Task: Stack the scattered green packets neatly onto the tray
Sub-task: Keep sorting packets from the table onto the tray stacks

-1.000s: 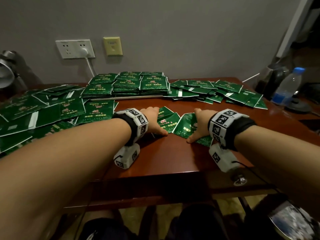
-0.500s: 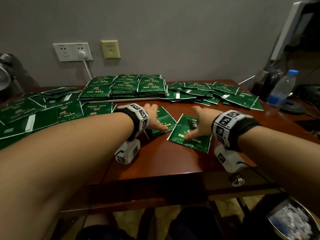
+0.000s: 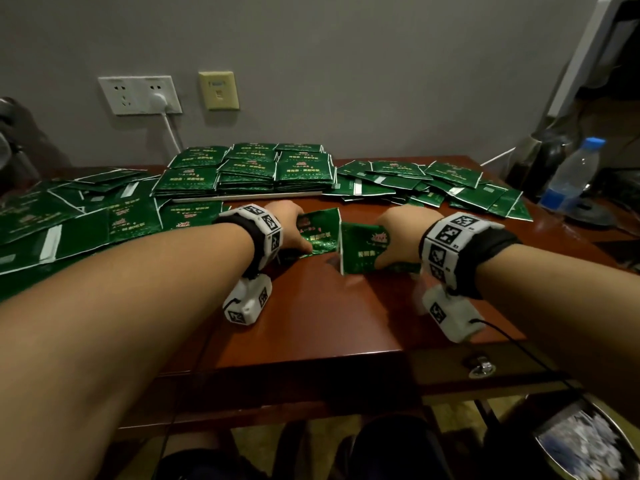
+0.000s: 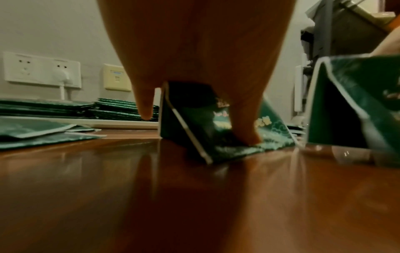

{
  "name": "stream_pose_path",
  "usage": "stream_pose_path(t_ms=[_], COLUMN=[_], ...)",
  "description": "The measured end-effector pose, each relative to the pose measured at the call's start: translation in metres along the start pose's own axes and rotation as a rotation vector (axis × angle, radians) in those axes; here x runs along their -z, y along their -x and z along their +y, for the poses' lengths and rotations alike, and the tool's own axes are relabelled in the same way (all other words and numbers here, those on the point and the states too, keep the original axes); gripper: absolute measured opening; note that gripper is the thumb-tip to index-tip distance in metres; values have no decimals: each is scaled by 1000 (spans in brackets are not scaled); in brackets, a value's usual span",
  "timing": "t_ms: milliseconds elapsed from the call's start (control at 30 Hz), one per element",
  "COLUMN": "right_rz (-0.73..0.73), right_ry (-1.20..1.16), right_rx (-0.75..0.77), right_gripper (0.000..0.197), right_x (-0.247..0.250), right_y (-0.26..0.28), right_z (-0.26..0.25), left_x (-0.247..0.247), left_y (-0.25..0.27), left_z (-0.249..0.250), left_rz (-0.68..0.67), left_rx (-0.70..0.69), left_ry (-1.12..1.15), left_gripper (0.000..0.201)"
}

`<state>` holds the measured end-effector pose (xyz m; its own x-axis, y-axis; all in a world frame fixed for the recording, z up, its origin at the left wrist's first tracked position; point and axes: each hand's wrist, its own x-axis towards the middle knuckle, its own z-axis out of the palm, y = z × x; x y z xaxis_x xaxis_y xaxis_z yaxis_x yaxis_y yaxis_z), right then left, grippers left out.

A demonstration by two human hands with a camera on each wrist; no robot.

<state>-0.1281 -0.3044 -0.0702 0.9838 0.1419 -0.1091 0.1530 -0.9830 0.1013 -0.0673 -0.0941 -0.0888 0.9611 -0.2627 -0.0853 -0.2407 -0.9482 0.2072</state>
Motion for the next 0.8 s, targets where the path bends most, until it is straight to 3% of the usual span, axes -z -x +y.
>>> stream_pose_path(t_ms=[100, 200, 300, 367, 433, 500, 600, 700, 800], right_rz=[4, -98, -128, -84, -83, -172, -259, -302, -275], right_ry=[-202, -181, -153, -160, -133, -32, 69, 48, 83], right_rx=[33, 81, 96, 77, 74, 88, 91, 99, 110], right_gripper=[55, 69, 51, 49, 68, 90, 101, 88, 74], right_x=[13, 26, 23, 14, 6, 3, 2, -2, 0], right_y=[3, 3, -7, -13, -17, -18, -15, -11, -6], right_z=[-1, -9, -22, -35, -46, -54, -62, -69, -72], left_x=[19, 41, 44, 31, 17, 10, 7, -1, -4], left_y=[11, 25, 32, 32, 30, 30, 35, 38, 40], left_z=[-7, -13, -23, -32, -40, -45, -44, -39, -35], left_rz=[88, 150, 125, 47, -44, -113, -214, -218, -188], left_rx=[-36, -27, 8, 50, 76, 30, -40, -36, -38], left_ry=[109, 135, 72, 17, -17, -31, -150, -254, -177], left_gripper=[16, 12, 23, 28, 36, 56, 93, 90, 75])
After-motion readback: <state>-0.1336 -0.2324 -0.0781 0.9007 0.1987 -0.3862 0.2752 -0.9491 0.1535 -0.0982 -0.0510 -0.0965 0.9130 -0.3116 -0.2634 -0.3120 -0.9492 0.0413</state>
